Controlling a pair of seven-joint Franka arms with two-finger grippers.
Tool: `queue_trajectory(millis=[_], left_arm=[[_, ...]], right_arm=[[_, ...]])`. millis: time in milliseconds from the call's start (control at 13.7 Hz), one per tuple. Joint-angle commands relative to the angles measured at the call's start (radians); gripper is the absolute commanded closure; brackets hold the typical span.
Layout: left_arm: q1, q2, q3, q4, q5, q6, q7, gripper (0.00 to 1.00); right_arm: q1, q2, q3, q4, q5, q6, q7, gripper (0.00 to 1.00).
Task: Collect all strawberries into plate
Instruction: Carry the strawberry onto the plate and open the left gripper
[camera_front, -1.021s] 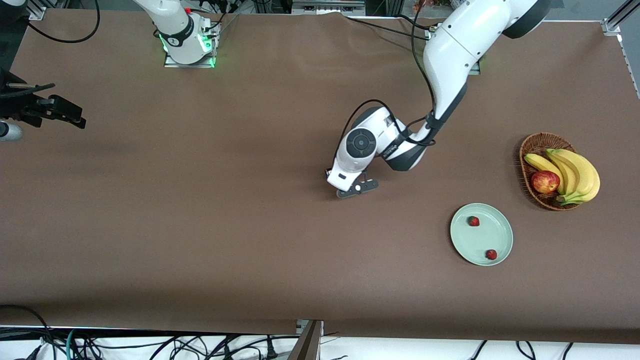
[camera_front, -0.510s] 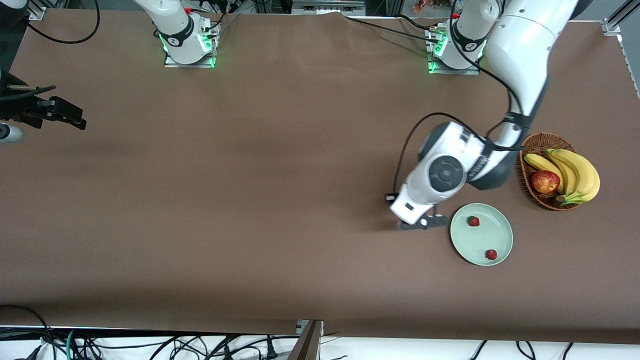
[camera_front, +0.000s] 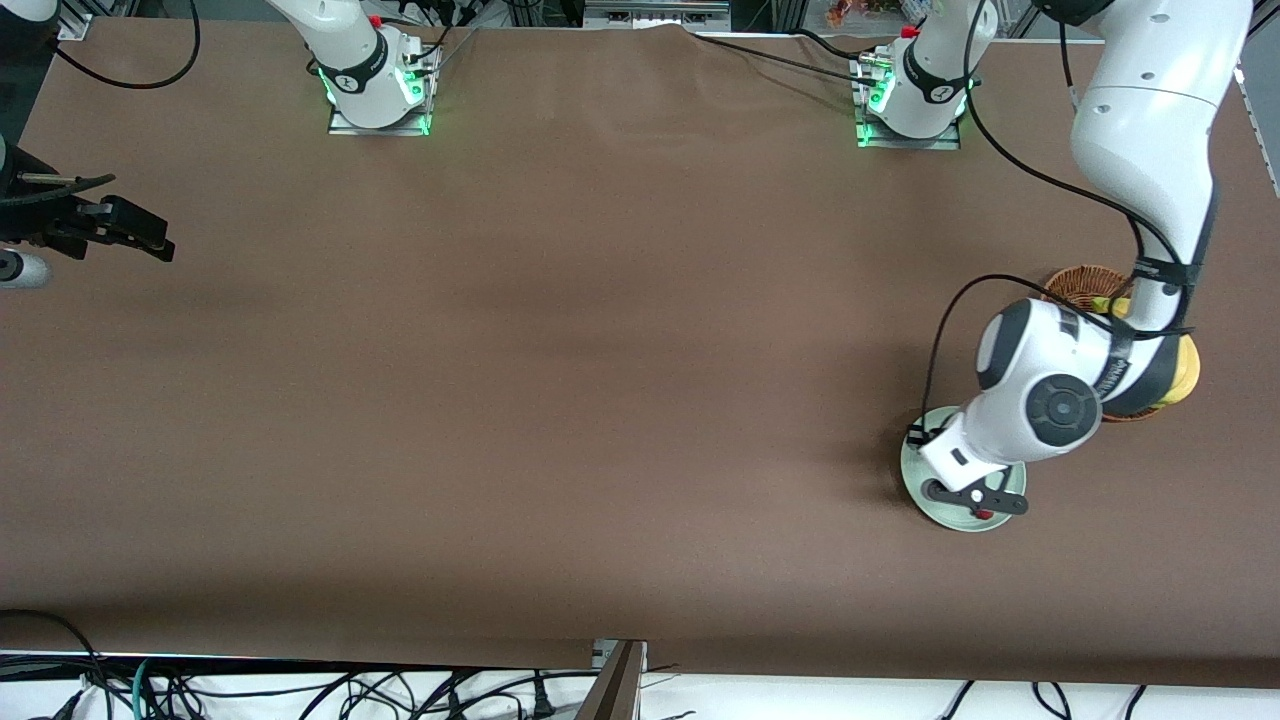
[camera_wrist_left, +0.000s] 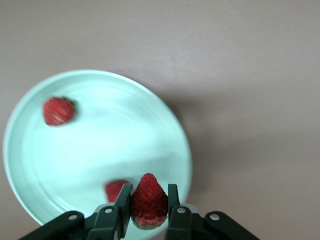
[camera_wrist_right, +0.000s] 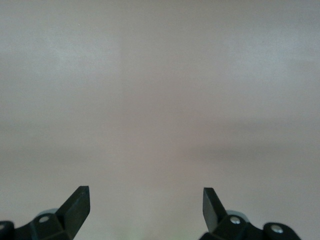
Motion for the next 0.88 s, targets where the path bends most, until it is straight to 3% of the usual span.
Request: queue_trajectory(millis=[0,73,146,438,802], left_arm=[[0.015,0.045,0.011,0.016,0.011,0.044,0.075,0.30],[0.015,0.046,0.012,0.016,0.009,0.044,0.069,0.09],[0.016,0.039,0.012,0.016,0.009,0.044,0.071,0.00],[0.028,-0.030,-0.011,0.022,0.002,0.019,0.122,0.00],[0.034,-0.286,-0.036,0.022,-0.128,-0.255,0.133,0.00]], right_arm=[[-0.008,0.007,0.012,0.023,-0.013,-0.009,-0.012,0.00],[-0.008,0.006,0.012,0.023,-0.013,-0.009,-0.012,0.00],[-0.008,0.006,0.012,0.023,-0.014,-0.009,-0.012,0.00],[-0.008,0.007,0.012,0.023,-0.014,-0.009,-0.012,0.00],[-0.007,0.006,0.014,0.023,-0.014,-0.009,-0.010,0.00]])
